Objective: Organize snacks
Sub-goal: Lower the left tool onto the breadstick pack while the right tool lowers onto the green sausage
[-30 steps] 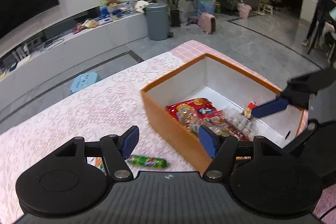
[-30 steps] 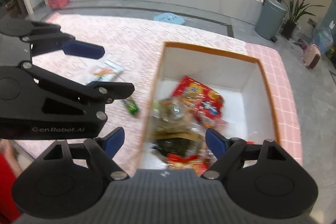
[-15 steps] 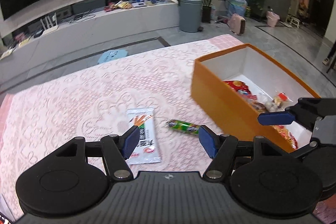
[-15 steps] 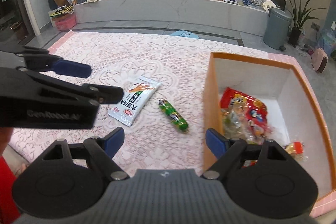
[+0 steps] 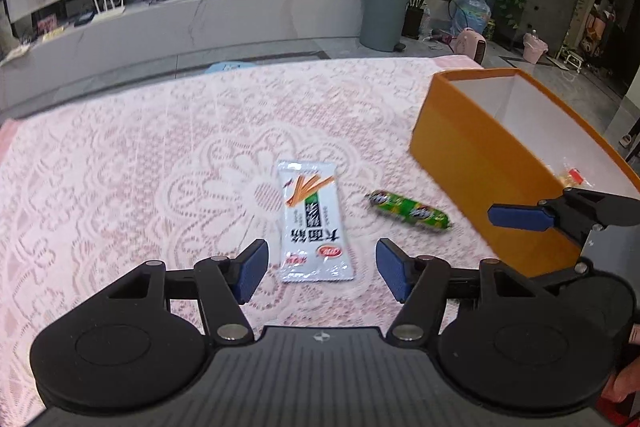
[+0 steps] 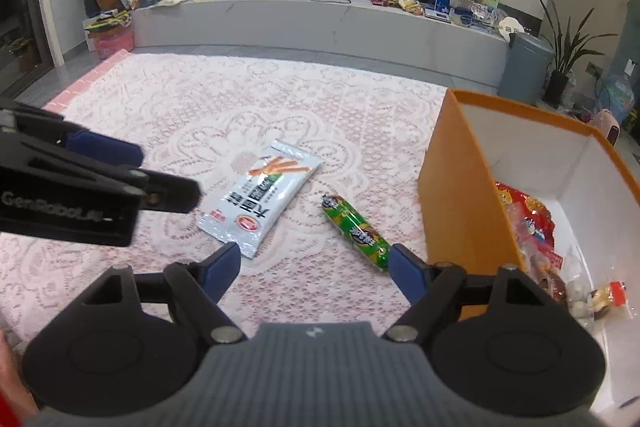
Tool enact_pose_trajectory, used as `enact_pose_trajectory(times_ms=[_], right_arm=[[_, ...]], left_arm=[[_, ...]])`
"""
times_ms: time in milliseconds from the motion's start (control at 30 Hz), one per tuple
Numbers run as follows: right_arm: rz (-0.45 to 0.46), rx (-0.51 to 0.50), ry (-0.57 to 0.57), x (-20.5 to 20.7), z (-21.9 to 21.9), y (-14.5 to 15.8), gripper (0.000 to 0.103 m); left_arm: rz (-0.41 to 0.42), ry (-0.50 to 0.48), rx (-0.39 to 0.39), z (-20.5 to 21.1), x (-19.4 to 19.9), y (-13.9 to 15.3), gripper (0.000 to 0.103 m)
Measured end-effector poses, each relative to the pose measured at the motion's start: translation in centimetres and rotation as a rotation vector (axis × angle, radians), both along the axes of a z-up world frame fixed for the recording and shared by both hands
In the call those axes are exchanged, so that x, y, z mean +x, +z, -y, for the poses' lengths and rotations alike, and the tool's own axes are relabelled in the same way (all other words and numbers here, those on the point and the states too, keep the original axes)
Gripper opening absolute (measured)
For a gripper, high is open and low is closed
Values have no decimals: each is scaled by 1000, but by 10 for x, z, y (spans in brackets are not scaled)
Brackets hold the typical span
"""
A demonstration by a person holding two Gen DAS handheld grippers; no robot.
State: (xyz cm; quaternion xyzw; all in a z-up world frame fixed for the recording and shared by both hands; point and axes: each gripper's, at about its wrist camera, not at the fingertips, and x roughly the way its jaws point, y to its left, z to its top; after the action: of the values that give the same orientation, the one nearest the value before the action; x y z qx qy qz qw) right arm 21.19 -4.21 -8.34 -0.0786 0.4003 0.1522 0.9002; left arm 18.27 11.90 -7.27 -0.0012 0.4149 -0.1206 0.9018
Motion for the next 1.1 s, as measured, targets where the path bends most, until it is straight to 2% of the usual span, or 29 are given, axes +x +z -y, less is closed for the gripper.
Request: enact_pose_trajectory(times_ms=[233, 333, 400, 600, 700, 800, 900, 967, 1033, 1100], right_arm=[[-17, -12, -18, 23, -5, -16, 67], [9, -64, 7, 33, -13, -22, 63], [35, -116, 18, 38, -18, -29, 55], [46, -173, 28, 53, -21, -46, 53], [57, -201, 27, 60, -21, -54, 53], [34, -200, 23, 68, -21, -61, 53], [20, -186, 8, 72, -18, -65, 51], [7, -163, -1, 75, -15, -66, 49], [-17, -125, -9, 78, -11, -66, 43], [-24, -113, -8, 79, -11, -64, 34]], left_arm=[[-41, -14, -56, -6, 19, -22, 73], [-56, -15, -72, -3, 30, -26, 73], [-78, 6, -89, -3, 38, -32, 73], [-103, 43, -80, 6, 57, -52, 73], [-96, 37, -46, 11, 60, -61, 73], [-82, 41, -21, 13, 63, -68, 75], [-86, 50, -49, 8, 66, -72, 78], [-69, 48, -41, 8, 65, -72, 80], [-65, 55, -57, 5, 67, -73, 82], [-67, 59, -77, 1, 67, -73, 82]])
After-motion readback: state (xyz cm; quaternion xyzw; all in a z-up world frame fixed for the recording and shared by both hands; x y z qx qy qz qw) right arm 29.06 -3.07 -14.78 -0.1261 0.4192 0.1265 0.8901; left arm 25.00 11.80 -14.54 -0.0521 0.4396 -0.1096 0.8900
